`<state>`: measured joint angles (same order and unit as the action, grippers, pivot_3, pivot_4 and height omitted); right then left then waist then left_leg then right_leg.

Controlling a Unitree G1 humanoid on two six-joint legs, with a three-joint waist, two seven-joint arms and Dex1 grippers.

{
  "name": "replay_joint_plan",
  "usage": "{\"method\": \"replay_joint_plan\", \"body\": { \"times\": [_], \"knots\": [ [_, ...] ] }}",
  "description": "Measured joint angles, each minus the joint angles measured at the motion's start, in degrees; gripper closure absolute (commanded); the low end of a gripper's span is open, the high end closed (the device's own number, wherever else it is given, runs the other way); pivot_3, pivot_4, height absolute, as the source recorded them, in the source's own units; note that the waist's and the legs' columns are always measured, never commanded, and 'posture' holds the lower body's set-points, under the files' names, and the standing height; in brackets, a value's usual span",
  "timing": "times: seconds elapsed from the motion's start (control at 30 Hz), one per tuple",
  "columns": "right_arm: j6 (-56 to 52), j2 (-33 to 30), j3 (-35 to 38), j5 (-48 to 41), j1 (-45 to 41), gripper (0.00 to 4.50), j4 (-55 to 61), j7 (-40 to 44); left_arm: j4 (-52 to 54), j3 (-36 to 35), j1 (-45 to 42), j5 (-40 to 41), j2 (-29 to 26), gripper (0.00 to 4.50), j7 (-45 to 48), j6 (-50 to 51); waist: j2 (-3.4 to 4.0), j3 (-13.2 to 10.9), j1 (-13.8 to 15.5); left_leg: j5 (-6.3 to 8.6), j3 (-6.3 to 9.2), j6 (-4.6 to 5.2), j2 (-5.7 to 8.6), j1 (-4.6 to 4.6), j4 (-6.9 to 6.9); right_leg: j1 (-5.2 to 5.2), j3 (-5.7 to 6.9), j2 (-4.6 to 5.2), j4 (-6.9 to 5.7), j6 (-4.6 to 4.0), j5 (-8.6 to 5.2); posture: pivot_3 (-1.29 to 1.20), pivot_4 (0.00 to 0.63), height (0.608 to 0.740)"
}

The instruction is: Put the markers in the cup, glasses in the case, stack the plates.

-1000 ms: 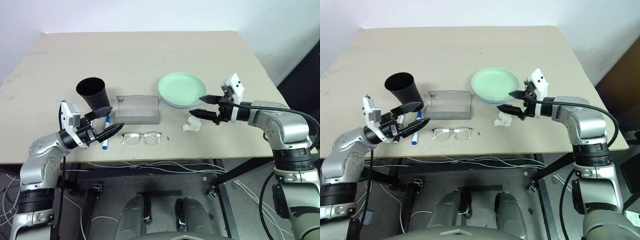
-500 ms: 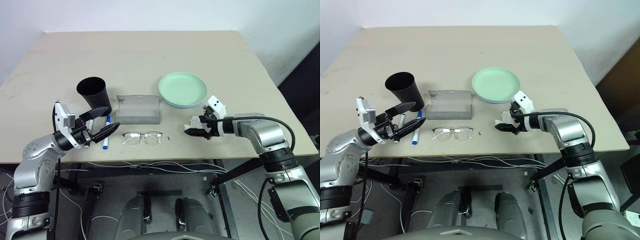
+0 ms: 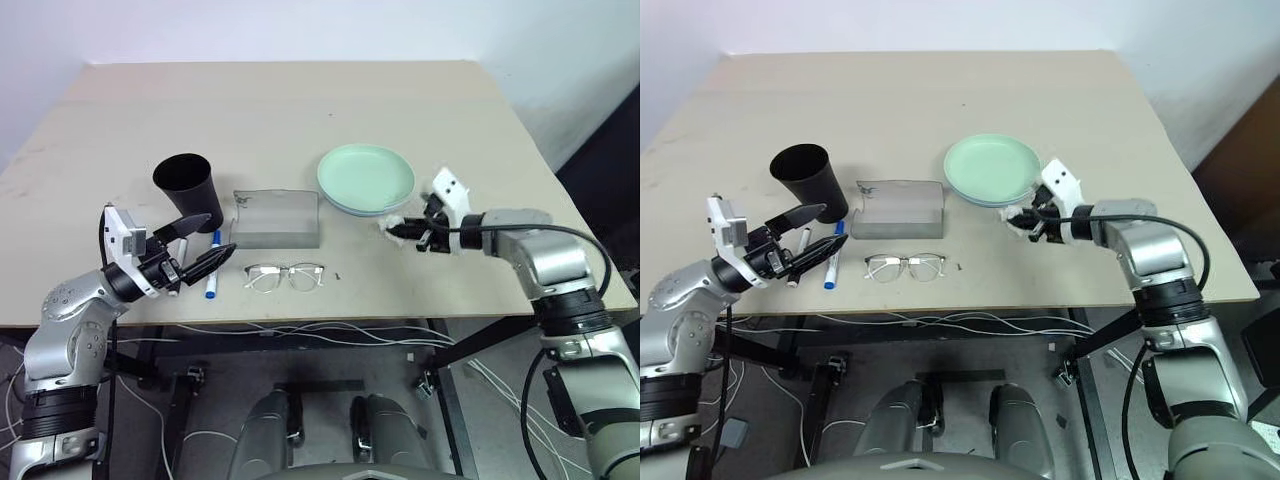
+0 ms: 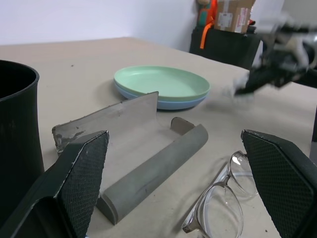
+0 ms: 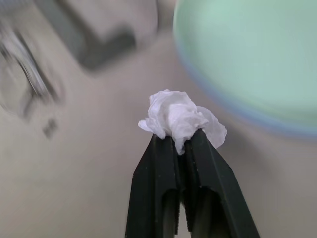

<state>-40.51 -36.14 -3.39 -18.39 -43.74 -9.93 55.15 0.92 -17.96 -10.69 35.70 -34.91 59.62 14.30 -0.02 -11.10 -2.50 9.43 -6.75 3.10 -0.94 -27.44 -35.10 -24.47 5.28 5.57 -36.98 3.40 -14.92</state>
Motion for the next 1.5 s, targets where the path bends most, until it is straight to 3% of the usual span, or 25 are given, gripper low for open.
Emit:
{"method": "replay_joint_plan", "body": {
  "times": [0.17,0.37,0.53,0.8,0.83,0.93,1.17,1.3,1.5],
  "knots": [
    [5.1,6.2,5.4,0.0,-17.0,4.49,-17.5,-7.5,0.3,-0.7,1.0,-0.1,0.0,0.0,-0.1,-0.1,0.0,0.0,-0.1,-0.09,-0.07,-0.16,-0.01,0.05,0.23,-0.17,-0.08,-0.04,0.0,-0.09,0.16,0.0,0.15,0.74],
    [16.5,12.5,5.2,6.5,-27.4,4.49,-48.2,-15.8,0.5,-0.8,1.4,-0.1,0.1,0.0,-0.1,-0.1,-0.04,0.0,0.0,-0.19,-0.75,-0.29,-0.03,-0.03,0.32,-0.14,-0.37,0.09,0.0,-0.03,0.2,0.0,0.15,0.74],
    [18.5,15.3,6.9,8.2,-30.1,3.03,-60.1,-21.2,0.5,-0.8,1.4,-0.1,0.1,0.0,-0.6,-0.1,-0.03,0.0,-0.2,-0.35,-1.1,-0.5,-0.04,-0.05,0.25,-0.16,-0.57,0.1,0.01,0.13,0.28,0.0,0.15,0.74],
    [21.3,15.9,9.1,8.8,-33.0,0.23,-61.8,-21.2,0.5,-0.8,1.4,-0.1,0.1,0.0,-1.0,-0.2,-0.03,0.0,-0.1,-0.35,-1.15,-0.48,-0.21,-0.03,0.26,-0.18,-0.55,0.02,0.0,0.13,0.28,0.0,0.15,0.74],
    [21.6,15.9,9.1,9.1,-33.0,0.05,-61.8,-20.5,0.4,-0.8,1.4,-0.1,0.1,0.0,-1.0,-0.2,-0.03,0.0,-0.1,-0.34,-1.15,-0.47,-0.24,-0.03,0.26,-0.19,-0.54,0.0,-0.02,0.12,0.28,0.0,0.15,0.74],
    [21.3,15.9,9.1,9.2,-33.0,0.05,-61.5,-17.1,0.4,-0.8,1.2,-0.1,0.1,0.0,-1.0,-0.2,-0.03,0.0,-0.2,-0.34,-1.15,-0.47,-0.31,-0.03,0.28,-0.23,-0.55,-0.04,-0.08,0.12,0.28,0.0,0.15,0.74],
    [6.6,17.0,5.1,5.7,-32.4,0.05,-46.3,7.1,0.3,-1.3,1.7,-0.3,-0.1,0.0,-1.1,-1.1,-0.02,0.0,-0.3,-0.2,-1.17,-0.23,-0.63,-0.02,0.27,-0.32,-0.56,-0.26,-0.13,0.13,0.29,0.0,0.15,0.74],
    [-2.6,18.3,-1.4,4.5,-29.3,0.05,-37.4,17.2,0.3,-2.2,3.9,-0.1,-0.1,0.0,-0.9,-1.8,-0.03,0.0,-0.3,-0.18,-1.17,-0.23,-0.66,-0.02,0.29,-0.57,-0.59,-0.25,-0.12,0.06,0.27,0.0,0.15,0.74],
    [-10.4,21.6,-9.5,3.6,-28.2,0.05,-32.7,25.3,1.8,-5.4,7.6,1.3,-1.5,0.0,0.4,-2.2,-0.07,0.1,-0.3,-0.17,-1.23,-0.24,-0.62,-0.1,0.5,-0.79,-0.64,-0.21,-0.11,-0.33,0.34,0.0,0.15,0.74]
  ]
}}
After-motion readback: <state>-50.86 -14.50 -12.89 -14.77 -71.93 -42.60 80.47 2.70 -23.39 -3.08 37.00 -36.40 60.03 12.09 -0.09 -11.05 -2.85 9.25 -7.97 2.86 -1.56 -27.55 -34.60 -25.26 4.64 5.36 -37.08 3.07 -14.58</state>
